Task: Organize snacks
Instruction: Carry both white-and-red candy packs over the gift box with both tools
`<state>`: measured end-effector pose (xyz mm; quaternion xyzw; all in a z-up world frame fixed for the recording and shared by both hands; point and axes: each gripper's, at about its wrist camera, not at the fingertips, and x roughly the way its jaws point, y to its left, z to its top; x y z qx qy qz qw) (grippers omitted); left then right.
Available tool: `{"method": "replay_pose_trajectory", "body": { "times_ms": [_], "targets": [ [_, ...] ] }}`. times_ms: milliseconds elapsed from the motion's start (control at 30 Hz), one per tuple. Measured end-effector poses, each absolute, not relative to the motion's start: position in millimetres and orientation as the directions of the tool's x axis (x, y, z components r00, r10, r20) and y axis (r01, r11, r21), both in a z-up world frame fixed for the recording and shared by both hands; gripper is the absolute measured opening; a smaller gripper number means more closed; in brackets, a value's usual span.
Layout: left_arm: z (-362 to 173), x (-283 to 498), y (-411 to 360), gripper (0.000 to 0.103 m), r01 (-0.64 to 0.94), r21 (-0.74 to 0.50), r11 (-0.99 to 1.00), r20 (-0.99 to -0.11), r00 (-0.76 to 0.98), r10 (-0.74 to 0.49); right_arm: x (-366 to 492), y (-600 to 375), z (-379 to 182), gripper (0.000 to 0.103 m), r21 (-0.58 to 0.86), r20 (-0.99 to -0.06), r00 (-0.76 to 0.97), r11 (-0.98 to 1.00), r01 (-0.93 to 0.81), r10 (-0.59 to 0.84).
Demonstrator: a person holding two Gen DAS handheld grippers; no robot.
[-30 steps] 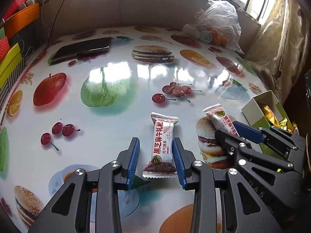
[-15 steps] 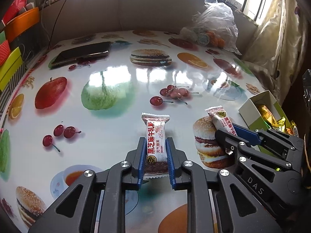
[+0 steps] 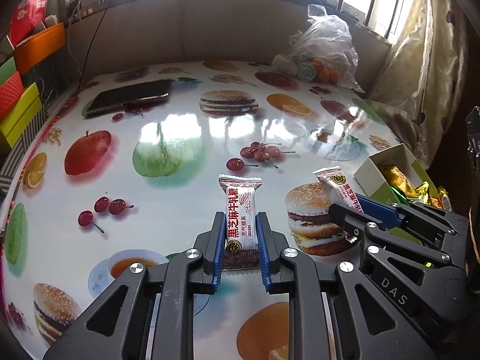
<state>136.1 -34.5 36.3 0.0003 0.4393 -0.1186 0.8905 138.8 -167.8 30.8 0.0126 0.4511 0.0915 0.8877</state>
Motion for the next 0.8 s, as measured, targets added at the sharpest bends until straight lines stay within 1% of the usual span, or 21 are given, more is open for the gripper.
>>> {"method": "replay_pose_trajectory", "body": {
  "times_ms": [267,800],
  "targets": [
    [49.8,123.6,-39.8,0.021,0.228,-0.102,0.968,-0.765,0.604,-0.222,123.2,-171.3,45.3,0.021,0.116,-0.783,0.595,0.982,-0.150,0.183],
    [78.5,95.7,-58.6,0.021,0.291,-0.097,0.952,-0.730,0.629,-0.267,85.5,-190.5,72.2,0.021,0.111,-0.755,0.636,0.987,-0.112,0.158]
  ]
}}
